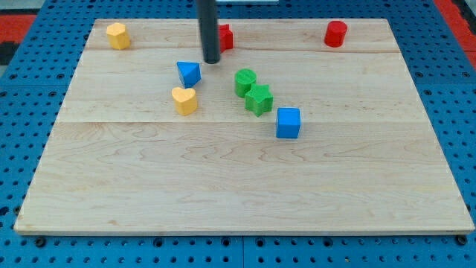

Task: Place the blue triangle to the left center

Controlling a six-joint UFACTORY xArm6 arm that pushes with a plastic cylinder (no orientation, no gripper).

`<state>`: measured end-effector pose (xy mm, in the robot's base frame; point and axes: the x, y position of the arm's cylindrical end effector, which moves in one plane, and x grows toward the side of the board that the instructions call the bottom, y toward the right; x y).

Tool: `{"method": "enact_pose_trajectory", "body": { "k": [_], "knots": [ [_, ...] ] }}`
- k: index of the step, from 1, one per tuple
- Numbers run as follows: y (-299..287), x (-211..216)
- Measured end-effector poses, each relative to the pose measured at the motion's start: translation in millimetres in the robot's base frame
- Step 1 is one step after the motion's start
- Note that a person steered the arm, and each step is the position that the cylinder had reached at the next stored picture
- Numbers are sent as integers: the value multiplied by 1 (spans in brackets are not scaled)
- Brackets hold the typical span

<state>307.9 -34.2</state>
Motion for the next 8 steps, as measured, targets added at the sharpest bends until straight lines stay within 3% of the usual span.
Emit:
{"method": "enact_pose_trajectory", "body": {
  "k": [1, 2, 3, 4, 5, 8],
  "knots": [
    [-25, 35],
    [-100, 43],
    [-117, 23],
    [-93, -8],
    [-125, -12],
    [-179, 60]
  ]
}}
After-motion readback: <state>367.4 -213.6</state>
